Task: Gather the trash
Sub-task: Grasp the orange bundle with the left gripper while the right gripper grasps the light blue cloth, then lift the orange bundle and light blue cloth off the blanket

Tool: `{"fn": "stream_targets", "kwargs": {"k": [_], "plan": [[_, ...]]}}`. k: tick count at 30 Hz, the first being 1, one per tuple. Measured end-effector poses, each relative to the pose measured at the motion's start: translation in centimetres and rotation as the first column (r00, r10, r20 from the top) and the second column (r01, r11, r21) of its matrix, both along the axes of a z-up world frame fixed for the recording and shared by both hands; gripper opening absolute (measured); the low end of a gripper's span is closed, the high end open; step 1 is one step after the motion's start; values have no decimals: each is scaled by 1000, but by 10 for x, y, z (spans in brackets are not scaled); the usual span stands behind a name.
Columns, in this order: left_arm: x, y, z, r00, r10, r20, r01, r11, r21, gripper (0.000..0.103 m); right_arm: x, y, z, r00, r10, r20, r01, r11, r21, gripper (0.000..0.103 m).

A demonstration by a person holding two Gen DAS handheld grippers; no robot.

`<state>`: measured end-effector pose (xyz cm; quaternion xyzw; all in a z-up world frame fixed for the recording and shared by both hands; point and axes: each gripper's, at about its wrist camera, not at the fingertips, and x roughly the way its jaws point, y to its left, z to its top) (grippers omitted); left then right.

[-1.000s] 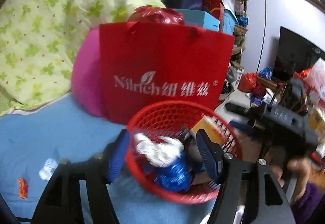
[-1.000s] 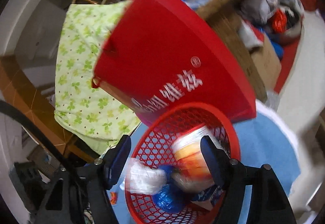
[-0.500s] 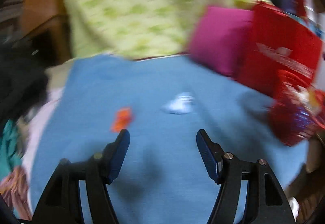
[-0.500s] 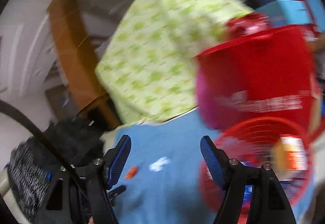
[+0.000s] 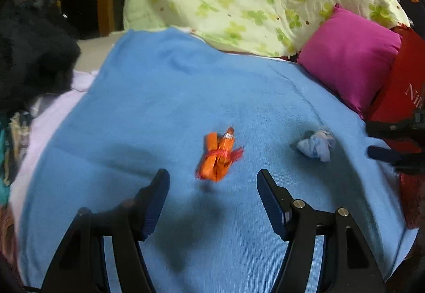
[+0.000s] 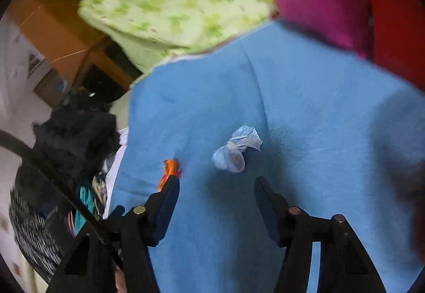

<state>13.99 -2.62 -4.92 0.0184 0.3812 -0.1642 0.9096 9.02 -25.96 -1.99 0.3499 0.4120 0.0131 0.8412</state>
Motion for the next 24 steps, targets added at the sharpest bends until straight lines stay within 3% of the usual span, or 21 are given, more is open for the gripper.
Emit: {"fn": "stream_targets", "kwargs": {"k": [7, 8, 9, 10, 12, 16, 24], "plan": [[40, -16, -27, 994, -52, -97, 50, 998, -30, 68, 66, 13, -40, 990, -23, -136, 17, 999, -40, 62], [45, -16, -32, 991, -59, -119, 55, 998, -37, 59, 73, 17, -48, 986, -32, -161, 23, 998, -53, 62], [48, -16, -36, 989, -61, -136, 56, 997, -44, 43, 76, 18, -52, 984, -42, -172, 31, 997, -68, 57], [53, -14, -42, 984, -62, -169, 53, 997, -56, 35, 78, 21, -53, 985, -51, -165, 34, 994, -103, 44], [56, -11, -48, 978, -64, -199, 49, 996, -78, 31, 77, 25, -51, 988, -45, -150, 24, 990, -140, 38], [39, -8, -34, 988, -43, -148, 34, 997, -68, 29, 52, 25, -39, 994, -25, -105, 10, 990, -139, 34], [-64, -6, 52, 1000, -2, 18, 2, 999, -45, 29, -66, 16, 42, 998, 3, 58, 9, 980, -201, 34]]}}
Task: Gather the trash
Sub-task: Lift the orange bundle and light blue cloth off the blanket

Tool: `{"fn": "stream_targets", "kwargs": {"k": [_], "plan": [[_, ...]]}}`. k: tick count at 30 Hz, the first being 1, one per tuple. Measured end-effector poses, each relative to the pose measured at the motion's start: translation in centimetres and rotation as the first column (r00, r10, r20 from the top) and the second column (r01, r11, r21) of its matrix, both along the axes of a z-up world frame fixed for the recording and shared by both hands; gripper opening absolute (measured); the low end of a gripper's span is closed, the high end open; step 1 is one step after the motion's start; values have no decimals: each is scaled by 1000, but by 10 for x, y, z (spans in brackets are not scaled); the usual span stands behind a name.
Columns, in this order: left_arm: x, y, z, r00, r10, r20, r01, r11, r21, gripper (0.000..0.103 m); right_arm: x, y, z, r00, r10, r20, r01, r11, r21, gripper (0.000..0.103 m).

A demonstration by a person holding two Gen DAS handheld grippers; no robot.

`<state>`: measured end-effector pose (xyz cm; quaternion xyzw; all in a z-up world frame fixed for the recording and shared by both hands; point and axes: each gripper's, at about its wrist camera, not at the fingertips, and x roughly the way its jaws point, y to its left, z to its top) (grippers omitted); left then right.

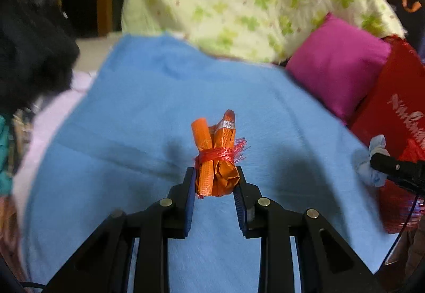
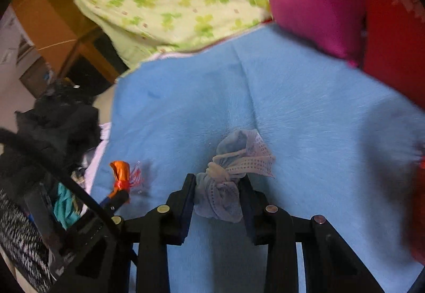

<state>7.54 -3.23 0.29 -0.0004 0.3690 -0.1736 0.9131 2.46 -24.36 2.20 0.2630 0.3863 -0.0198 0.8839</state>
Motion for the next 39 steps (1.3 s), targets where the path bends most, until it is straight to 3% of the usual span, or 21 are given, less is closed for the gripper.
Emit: {"fn": "stream_targets", "kwargs": {"k": [3, 8, 17, 24, 39], "plan": [[-44, -5, 41, 995, -9, 95, 6, 1000, 27, 29, -47, -3, 35, 998, 0, 69, 1, 1000, -8, 34], [-112, -12, 110, 959, -20, 282, -2, 997, 77, 29, -119, 6, 90, 981, 0, 193, 8, 999, -41, 34], [-187, -1, 174, 887, -11, 462, -48, 992, 115, 29, -218, 39, 171, 916, 52, 397, -2, 992, -125, 34], [-226, -1, 197, 856, -37, 515, -34, 991, 128, 29, -266, 68, 203, 863, 109, 494, -26, 985, -172, 34], [-264, -2, 218, 823, -61, 565, -27, 989, 147, 30, -308, 73, 215, 828, 114, 549, -10, 982, -190, 34]]}}
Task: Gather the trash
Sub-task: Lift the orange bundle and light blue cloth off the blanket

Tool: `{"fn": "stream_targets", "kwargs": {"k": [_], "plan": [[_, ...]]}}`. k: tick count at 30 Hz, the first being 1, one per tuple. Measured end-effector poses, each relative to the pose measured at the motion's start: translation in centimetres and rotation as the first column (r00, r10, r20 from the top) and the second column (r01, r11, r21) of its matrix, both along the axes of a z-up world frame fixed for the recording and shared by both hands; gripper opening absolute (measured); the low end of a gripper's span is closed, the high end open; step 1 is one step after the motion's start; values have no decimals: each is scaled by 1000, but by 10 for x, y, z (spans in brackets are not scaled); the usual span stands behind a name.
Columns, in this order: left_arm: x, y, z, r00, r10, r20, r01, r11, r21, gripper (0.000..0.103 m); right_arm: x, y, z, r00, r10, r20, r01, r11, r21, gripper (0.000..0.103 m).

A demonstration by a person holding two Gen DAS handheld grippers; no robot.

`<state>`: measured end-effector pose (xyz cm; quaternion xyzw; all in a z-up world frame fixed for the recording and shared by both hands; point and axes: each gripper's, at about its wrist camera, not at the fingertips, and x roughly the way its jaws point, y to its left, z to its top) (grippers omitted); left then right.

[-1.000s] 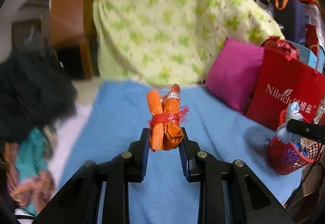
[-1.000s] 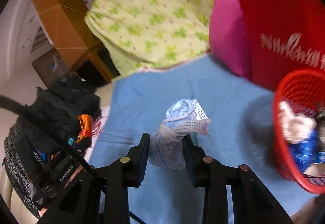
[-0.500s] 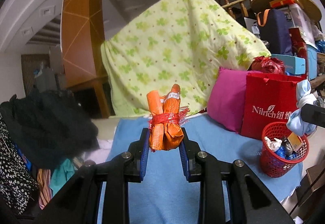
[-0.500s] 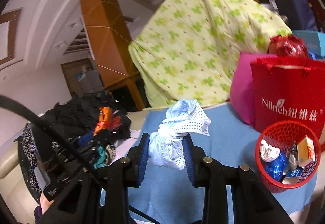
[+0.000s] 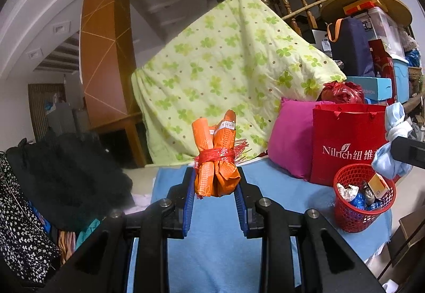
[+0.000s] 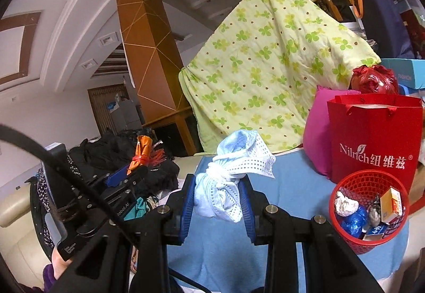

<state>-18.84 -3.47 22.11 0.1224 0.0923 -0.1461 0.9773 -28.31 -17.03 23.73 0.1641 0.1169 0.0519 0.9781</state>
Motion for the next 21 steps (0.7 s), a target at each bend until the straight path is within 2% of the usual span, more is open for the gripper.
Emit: {"fn": "stream_targets", "kwargs": {"k": [21], "plan": [[-7, -17, -1, 1000, -23, -5, 23, 999, 38, 30, -13, -7, -4, 1000, -27, -1, 27, 999, 20, 35]]}}
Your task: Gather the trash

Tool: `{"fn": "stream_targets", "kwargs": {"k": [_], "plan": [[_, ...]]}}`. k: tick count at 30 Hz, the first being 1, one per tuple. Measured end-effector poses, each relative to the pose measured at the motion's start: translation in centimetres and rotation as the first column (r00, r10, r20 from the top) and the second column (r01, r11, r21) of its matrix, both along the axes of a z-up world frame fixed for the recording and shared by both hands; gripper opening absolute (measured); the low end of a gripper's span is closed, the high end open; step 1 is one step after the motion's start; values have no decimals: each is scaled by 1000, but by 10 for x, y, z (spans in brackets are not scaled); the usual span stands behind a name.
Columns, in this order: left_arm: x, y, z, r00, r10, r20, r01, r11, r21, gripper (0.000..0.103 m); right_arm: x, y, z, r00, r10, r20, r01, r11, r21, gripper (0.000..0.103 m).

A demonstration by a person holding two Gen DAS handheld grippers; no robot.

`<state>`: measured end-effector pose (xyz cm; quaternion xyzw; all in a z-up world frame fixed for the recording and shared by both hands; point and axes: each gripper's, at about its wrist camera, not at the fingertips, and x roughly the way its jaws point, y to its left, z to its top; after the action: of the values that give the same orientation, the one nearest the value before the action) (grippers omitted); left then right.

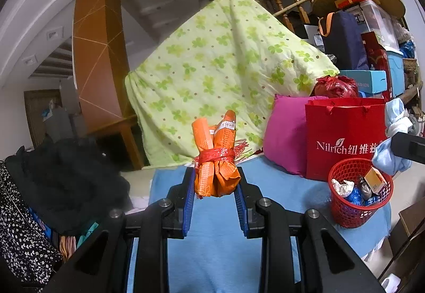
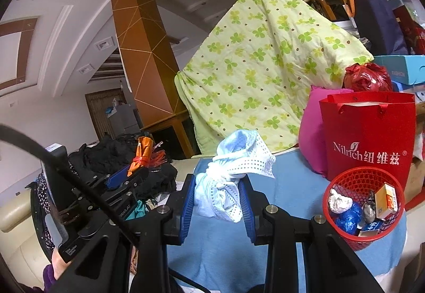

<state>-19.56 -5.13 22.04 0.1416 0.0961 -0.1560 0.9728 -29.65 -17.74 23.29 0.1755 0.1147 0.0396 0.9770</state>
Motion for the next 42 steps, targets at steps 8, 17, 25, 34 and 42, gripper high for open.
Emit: {"fn": "stream_targets", "kwargs": {"k": [8, 17, 25, 34, 42], "plan": [[0, -6, -2, 1000, -15, -4, 15, 1000, 19, 30, -8, -5, -4, 1000, -16, -8, 16, 1000, 19, 35], [-2, -13, -6, 999, -36, -12, 37, 999, 36, 30, -13, -10, -6, 999, -37, -18, 38, 999, 38, 35], [-2, -18, -10, 998, -50, -24, 51, 998, 44, 30, -15, -13, -9, 999, -48, -24, 49, 998, 50, 35], [-3, -28, -16, 997, -68, -37, 70, 995, 66, 30, -15, -22, -14, 998, -61, -32, 63, 996, 66, 35], [-5, -33, -19, 995, -84, -50, 88, 993, 77, 30, -15, -31, -17, 997, -71, -35, 73, 994, 78, 35]]}}
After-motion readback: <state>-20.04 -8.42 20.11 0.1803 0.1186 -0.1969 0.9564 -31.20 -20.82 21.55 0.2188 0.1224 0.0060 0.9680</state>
